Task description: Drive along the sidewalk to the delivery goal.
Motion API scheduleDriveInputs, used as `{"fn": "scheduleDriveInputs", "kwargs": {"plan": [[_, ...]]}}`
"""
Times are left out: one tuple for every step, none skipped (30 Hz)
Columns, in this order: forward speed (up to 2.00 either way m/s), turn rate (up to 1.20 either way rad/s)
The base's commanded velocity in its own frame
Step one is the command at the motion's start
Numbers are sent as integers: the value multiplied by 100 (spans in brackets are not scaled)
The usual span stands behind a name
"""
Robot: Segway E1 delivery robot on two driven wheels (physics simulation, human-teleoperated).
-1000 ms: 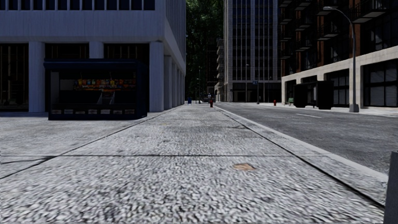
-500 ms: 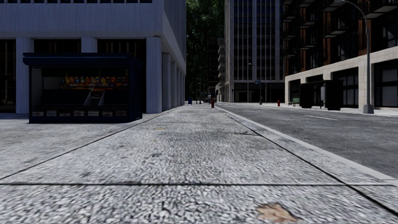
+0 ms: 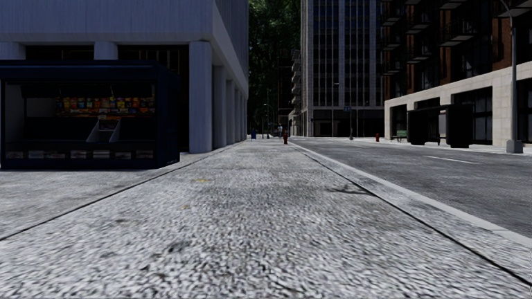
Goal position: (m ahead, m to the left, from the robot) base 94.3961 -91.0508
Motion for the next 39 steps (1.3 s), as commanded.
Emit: {"fn": "scheduleDriveInputs", "kwargs": {"plan": [[200, 0], [200, 0], [200, 0], [200, 0], [200, 0], [200, 0], [200, 0], [200, 0], [200, 0], [200, 0], [200, 0], [200, 0], [200, 0], [200, 0], [200, 0], [200, 0], [200, 0], [200, 0], [200, 0], [200, 0], [200, 0], [200, 0], [200, 0], [200, 0], [200, 0], [200, 0], [200, 0], [200, 0], [200, 0], [200, 0], [200, 0], [200, 0], [200, 0], [200, 0], [200, 0], [200, 0], [200, 0], [200, 0], [200, 0]]}}
